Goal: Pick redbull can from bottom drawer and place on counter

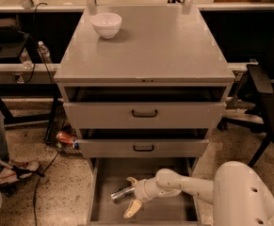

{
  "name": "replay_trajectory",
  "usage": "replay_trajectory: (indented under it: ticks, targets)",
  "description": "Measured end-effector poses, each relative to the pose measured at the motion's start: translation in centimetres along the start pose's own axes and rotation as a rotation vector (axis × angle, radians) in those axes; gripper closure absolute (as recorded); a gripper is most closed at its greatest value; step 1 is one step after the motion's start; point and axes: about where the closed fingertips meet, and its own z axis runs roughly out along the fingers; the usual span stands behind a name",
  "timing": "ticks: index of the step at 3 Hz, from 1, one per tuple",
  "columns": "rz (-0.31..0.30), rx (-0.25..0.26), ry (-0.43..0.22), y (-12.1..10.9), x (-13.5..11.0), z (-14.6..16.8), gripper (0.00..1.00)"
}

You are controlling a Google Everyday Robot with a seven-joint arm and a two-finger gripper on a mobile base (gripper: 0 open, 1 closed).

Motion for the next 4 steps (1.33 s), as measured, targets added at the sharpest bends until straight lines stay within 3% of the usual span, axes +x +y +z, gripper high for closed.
replay_trajectory:
  ticks: [1, 3, 4]
  targets:
    - [0.000, 0.000, 0.000, 0.0, 0.0, 0.0, 0.00]
    - [-0.066, 0.052, 0.071, -2.6, 1.3, 3.4, 0.00]
    - [-0.061, 0.066, 0.101, -3.4, 2.6, 4.9, 0.00]
